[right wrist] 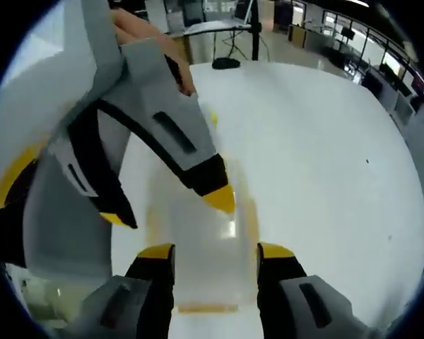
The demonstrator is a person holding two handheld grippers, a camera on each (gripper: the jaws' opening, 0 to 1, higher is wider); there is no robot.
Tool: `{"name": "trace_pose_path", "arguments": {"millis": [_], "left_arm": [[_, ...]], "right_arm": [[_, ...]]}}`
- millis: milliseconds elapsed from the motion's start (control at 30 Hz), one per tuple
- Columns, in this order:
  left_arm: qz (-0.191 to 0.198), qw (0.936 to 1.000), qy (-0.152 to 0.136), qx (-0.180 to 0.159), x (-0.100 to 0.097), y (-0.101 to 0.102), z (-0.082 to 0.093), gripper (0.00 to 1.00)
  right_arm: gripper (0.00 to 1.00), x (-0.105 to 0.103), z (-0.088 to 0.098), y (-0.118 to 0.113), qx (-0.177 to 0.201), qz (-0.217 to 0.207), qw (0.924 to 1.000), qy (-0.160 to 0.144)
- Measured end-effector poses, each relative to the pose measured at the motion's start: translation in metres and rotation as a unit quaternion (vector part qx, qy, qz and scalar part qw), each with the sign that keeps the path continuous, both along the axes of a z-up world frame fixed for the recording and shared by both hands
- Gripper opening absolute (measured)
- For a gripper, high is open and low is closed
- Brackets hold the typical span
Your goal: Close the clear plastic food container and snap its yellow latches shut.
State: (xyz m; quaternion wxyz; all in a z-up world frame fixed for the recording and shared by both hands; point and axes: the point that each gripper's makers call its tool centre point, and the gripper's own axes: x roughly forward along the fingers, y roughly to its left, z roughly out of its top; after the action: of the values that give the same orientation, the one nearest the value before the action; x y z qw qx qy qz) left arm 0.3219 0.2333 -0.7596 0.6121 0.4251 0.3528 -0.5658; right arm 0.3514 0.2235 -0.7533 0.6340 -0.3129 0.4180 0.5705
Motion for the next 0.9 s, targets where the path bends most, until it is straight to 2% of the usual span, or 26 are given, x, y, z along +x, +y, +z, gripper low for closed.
{"name": "trace_pose_path", "arguments": {"millis": [233, 400, 567, 633, 733, 900], "left_arm": [[0.017, 0.9997, 0.015, -0.001, 0.002, 0.004, 0.002, 0.7], [0.026, 0.9992, 0.031, -0.002, 0.005, 0.008, 0.003, 0.73], [0.022, 0.9993, 0.029, 0.002, 0.005, 0.013, 0.003, 0.78], [0.001, 0.9995, 0.028, -0.01, 0.002, 0.009, 0.004, 0.79], [-0.003, 0.9994, 0.03, -0.013, 0.001, 0.007, 0.005, 0.82], [0.0, 0.9993, 0.035, -0.01, 0.004, 0.01, 0.003, 0.86]], "right_arm": [[0.55, -0.005, 0.002, -0.002, 0.008, 0.003, 1.0, -0.004], [0.64, -0.01, 0.003, -0.002, 0.011, 0.012, 0.9998, -0.011], [0.68, -0.011, 0.003, -0.004, 0.012, 0.012, 0.9998, -0.009], [0.69, -0.012, 0.004, -0.003, 0.016, 0.011, 0.9998, -0.008], [0.71, -0.015, 0.005, -0.003, 0.022, 0.011, 0.9997, -0.006], [0.75, -0.02, 0.0, -0.008, 0.009, 0.036, 0.9992, -0.018]]}}
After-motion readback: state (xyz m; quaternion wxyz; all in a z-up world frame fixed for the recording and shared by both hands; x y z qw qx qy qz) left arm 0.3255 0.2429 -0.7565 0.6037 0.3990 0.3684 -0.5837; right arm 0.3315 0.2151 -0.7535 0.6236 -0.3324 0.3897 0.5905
